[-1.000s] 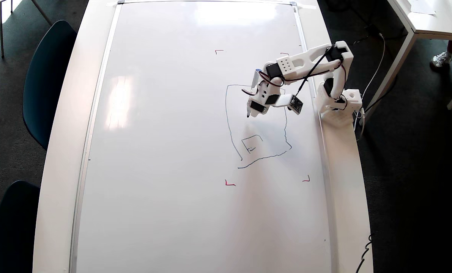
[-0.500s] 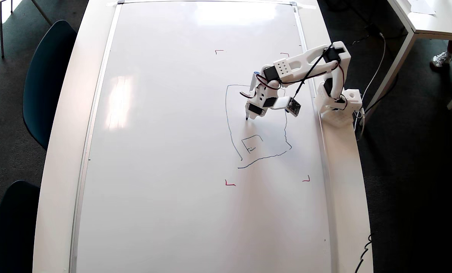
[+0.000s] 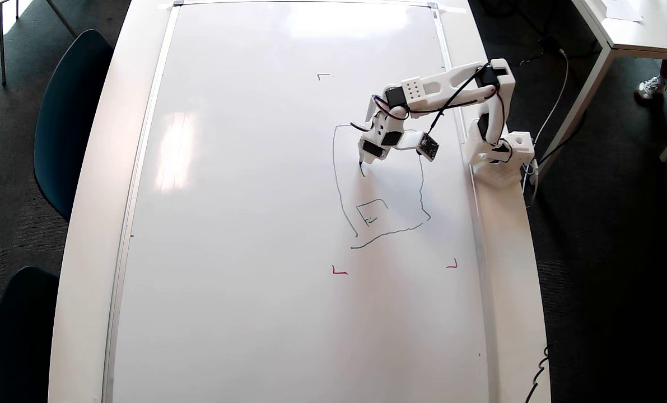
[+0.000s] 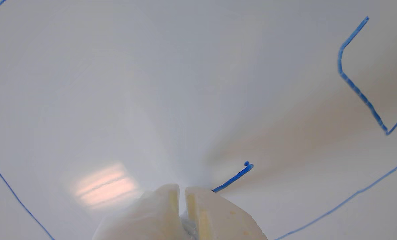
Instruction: Draw on a whiteboard a robot head using a pen attached to the gripper
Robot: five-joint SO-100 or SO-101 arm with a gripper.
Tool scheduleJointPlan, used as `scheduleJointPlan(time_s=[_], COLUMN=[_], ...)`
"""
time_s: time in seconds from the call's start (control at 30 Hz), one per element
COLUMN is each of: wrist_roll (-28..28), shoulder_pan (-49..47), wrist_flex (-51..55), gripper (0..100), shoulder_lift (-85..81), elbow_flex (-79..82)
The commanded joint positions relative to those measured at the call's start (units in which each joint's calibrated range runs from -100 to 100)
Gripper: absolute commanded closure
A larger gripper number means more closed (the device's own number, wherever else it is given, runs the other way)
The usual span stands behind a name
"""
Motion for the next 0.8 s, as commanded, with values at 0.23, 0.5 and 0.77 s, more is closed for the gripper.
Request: scheduleJointPlan(time_s=[0.23, 0.5, 0.77], wrist_roll=[1.95, 2.49, 2.06], shoulder_pan=[0.54, 0.17, -2.7], wrist_flex=[1.77, 1.77, 1.77], gripper=[99, 99, 99], shoulder_lift=[-7.2, -13.52, -16.73], elbow_flex=[7.92, 15.91, 18.91])
